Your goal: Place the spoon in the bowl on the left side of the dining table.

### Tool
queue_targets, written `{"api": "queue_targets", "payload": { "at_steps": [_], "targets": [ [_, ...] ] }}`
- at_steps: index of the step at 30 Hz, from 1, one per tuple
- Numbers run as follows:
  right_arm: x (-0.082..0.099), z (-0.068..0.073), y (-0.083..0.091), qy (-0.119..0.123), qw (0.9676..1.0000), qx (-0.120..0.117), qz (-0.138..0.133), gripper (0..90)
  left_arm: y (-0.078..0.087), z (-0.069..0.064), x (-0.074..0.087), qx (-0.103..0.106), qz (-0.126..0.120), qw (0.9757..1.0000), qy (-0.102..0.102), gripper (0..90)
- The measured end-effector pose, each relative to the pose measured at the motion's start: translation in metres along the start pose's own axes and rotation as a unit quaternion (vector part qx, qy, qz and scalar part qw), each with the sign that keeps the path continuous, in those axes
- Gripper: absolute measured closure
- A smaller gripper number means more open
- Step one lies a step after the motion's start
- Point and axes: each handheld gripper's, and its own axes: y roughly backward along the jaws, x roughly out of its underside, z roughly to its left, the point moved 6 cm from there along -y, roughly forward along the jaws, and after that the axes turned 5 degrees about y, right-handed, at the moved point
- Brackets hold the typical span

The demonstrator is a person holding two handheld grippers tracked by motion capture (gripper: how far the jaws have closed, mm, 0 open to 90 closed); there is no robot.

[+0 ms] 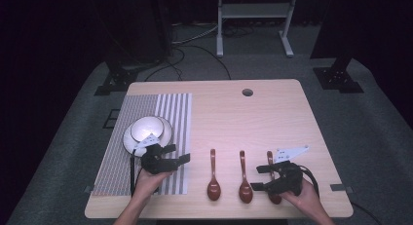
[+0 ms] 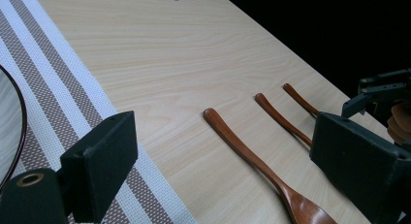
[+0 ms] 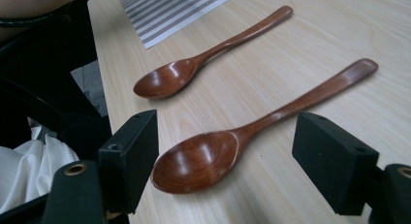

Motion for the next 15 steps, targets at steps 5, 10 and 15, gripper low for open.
{"api": "queue_targets", "payload": {
  "at_steps": [5,10,15],
  "targets": [
    [-0.009,0.002,-0.008,0.008,0.9999,-0.011,0.006,23.4,-0.002,-0.002,0.0,0.012,0.0,0.9998,0.015,8.8],
    [-0.015,0.005,-0.015,0.014,0.9996,-0.022,0.009,23.4,-0.002,-0.005,0.0,0.014,0.0,0.9999,0.01,8.8],
    [-0.024,0.011,-0.025,0.02,0.999,-0.038,0.012,23.4,-0.002,-0.004,0.0,0.018,-0.002,0.9997,0.019,8.9]
  ]
}}
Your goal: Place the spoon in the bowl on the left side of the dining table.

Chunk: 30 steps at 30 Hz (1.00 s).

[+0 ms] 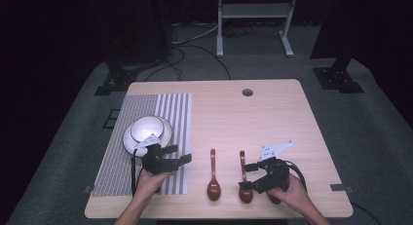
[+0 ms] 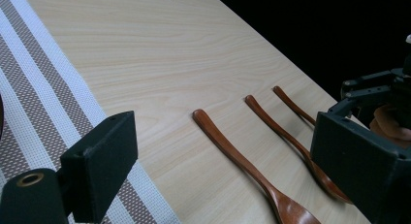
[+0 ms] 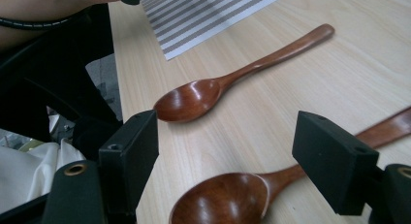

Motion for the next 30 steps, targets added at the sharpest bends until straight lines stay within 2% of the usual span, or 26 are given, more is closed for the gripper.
{"api": "queue_targets", "payload": {
  "at_steps": [9,12,18,25,30],
  "targets": [
    [-0.01,0.007,-0.018,0.012,0.9996,-0.023,0.014,23.4,0.0,-0.001,0.0,0.0,0.001,1.0,-0.003,8.8],
    [-0.015,0.013,-0.027,0.025,0.9988,-0.033,0.027,23.6,0.0,0.0,0.0,-0.001,0.0,1.0,-0.006,8.9],
    [-0.021,0.018,-0.037,0.031,0.9978,-0.045,0.038,24.9,0.0,0.002,0.0,-0.003,0.002,1.0,-0.004,8.8],
    [-0.024,0.028,-0.054,0.043,0.9952,-0.07,0.053,39.0,-0.001,0.0,0.001,-0.002,0.004,1.0,-0.006,8.9],
    [-0.022,0.031,-0.067,0.055,0.9934,-0.068,0.074,48.5,-0.001,0.003,0.001,-0.005,0.004,1.0,-0.004,8.9]
  ]
}}
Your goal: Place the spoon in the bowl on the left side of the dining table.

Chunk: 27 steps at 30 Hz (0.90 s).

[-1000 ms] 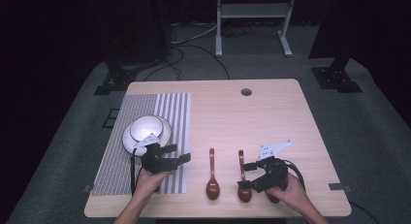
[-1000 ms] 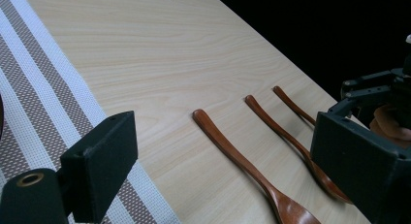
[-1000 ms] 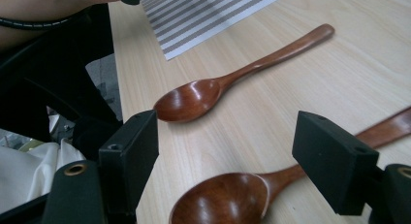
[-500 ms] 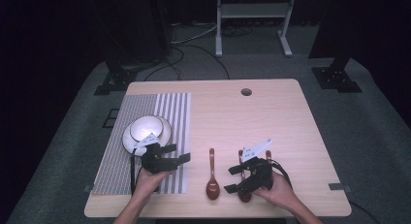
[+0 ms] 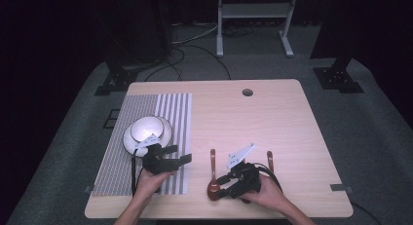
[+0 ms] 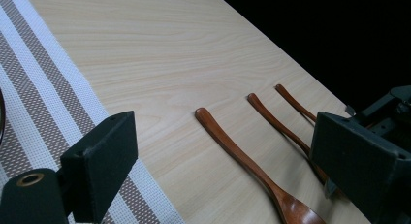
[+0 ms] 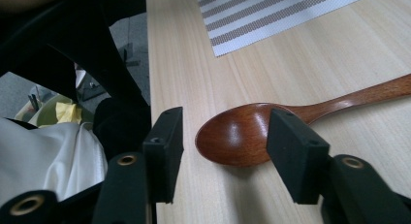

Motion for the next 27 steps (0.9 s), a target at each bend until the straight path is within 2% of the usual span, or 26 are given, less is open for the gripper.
{"api": "queue_targets", "payload": {
  "at_steps": [6,9,15,19,21,24,27],
  "targets": [
    [0.002,0.002,-0.011,0.004,0.9999,-0.006,0.015,66.7,0.0,0.001,0.0,0.002,-0.001,1.0,0.003,8.9],
    [0.003,0.005,-0.015,0.018,0.9993,-0.007,0.031,74.9,-0.001,0.001,0.001,0.001,0.001,1.0,0.004,8.9],
    [0.002,0.008,-0.022,0.027,0.9985,-0.008,0.046,78.5,0.0,0.001,0.0,0.001,0.0,1.0,0.005,8.9],
    [0.008,0.007,-0.03,0.041,0.9967,0.01,0.069,80.5,0.0,0.001,0.0,0.002,-0.003,1.0,0.007,8.8],
    [0.008,0.007,-0.031,0.043,0.9971,0.013,0.062,81.2,0.0,0.001,0.0,0.006,-0.004,0.9999,0.011,8.9],
    [0.008,0.01,-0.031,0.063,0.9953,0.033,0.066,79.1,-0.001,0.0,0.0,0.01,-0.003,0.9998,0.015,8.8],
    [0.008,0.011,-0.032,0.072,0.9944,0.04,0.066,79.1,-0.004,-0.001,0.001,0.01,0.001,0.9998,0.015,8.9]
  ]
}}
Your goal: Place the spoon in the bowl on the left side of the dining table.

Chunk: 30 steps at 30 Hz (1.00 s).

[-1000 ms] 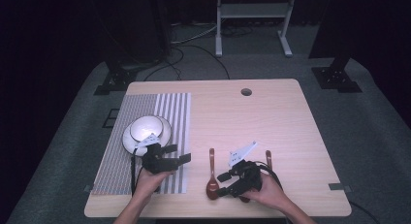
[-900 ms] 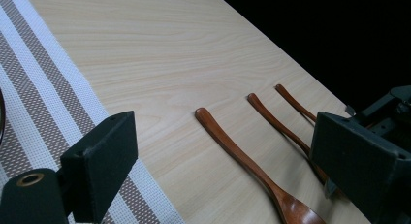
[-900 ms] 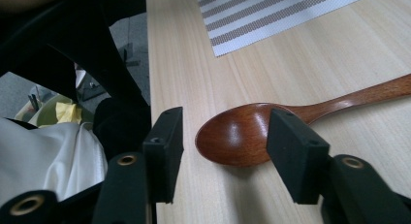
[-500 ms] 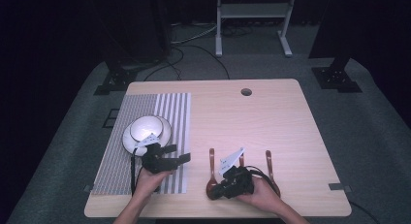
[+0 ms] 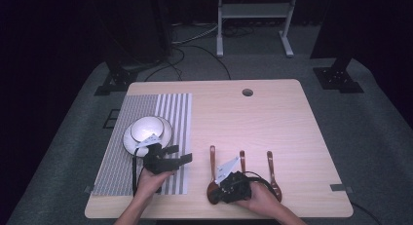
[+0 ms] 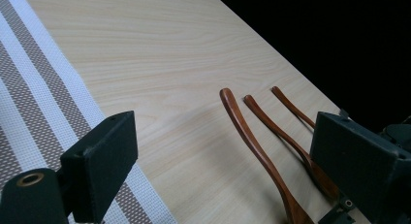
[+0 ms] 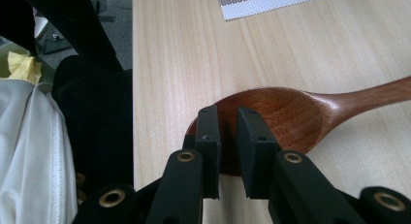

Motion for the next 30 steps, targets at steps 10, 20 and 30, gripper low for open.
{"api": "queue_targets", "payload": {
  "at_steps": [10,20,30],
  "targets": [
    [0.003,0.002,0.001,0.006,0.9998,0.007,-0.018,79.1,-0.013,-0.003,0.003,-0.002,0.016,0.9999,0.0,8.9],
    [0.003,0.003,0.0,0.018,0.9997,0.012,-0.014,79.1,-0.022,-0.005,0.001,-0.006,0.012,0.9999,0.005,8.8],
    [0.002,0.004,0.0,0.03,0.9993,0.019,-0.008,79.1,-0.042,-0.006,0.0,-0.01,0.025,0.9996,-0.008,8.9]
  ]
}}
